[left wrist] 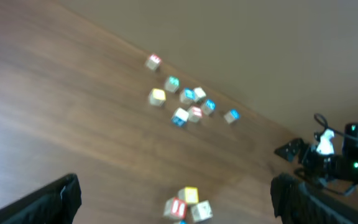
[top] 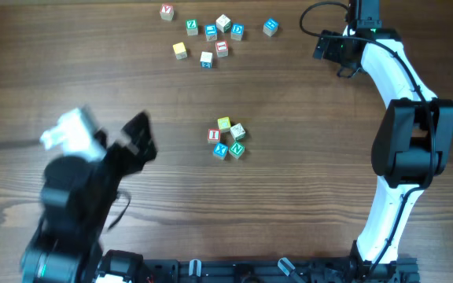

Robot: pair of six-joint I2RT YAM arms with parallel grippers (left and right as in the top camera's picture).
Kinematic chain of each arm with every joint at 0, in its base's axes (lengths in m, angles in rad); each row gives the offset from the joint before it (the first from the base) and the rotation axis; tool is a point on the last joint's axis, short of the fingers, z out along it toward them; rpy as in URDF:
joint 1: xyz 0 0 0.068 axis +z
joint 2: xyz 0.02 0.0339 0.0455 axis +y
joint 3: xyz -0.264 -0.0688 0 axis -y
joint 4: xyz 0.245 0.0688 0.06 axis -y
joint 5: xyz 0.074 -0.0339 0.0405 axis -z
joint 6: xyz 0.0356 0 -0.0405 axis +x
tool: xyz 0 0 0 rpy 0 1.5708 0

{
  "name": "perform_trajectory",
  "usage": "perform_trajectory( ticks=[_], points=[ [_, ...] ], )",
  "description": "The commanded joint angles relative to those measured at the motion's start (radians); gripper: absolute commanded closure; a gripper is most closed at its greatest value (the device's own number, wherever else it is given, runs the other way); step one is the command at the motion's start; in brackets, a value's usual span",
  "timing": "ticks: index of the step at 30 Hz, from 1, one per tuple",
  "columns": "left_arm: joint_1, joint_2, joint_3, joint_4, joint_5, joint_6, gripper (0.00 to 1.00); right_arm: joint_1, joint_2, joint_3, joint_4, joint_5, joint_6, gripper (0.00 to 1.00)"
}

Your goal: Form a circle

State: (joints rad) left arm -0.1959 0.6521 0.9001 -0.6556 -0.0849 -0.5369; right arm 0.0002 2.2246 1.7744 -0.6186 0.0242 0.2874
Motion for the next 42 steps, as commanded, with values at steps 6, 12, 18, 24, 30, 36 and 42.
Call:
perform_trajectory(
  ticks=[6, 12, 18, 24, 30, 36, 42],
  points=[
    [0.059, -0.212, -0.043, -0.224, -0.085, 0.001, 0.00, 0.000, 0.012, 0.000, 0.005, 0.009, 0.001, 0.00],
    [0.117, -0.463, -0.219, -0.178, -0.081, -0.021, 0.00, 0.000, 0.012, 0.000, 0.005, 0.009, 0.002, 0.00],
    [0.151, -0.648, -0.309, -0.140, -0.073, -0.052, 0.00, 0.000, 0.012, 0.000, 0.005, 0.009, 0.002, 0.00],
    [0.160, -0.649, -0.323, 0.009, -0.062, -0.082, 0.00, 0.000, 0.012, 0.000, 0.005, 0.009, 0.001, 0.00],
    [0.160, -0.649, -0.390, 0.405, -0.017, -0.082, 0.00, 0.000, 0.012, 0.000, 0.005, 0.009, 0.001, 0.00],
    [0.192, -0.649, -0.534, 0.729, 0.075, -0.082, 0.00, 0.000, 0.012, 0.000, 0.005, 0.009, 0.002, 0.00],
    [0.196, -0.649, -0.695, 1.005, 0.097, -0.082, 0.00, 0.000, 0.012, 0.000, 0.005, 0.009, 0.002, 0.00]
  ],
)
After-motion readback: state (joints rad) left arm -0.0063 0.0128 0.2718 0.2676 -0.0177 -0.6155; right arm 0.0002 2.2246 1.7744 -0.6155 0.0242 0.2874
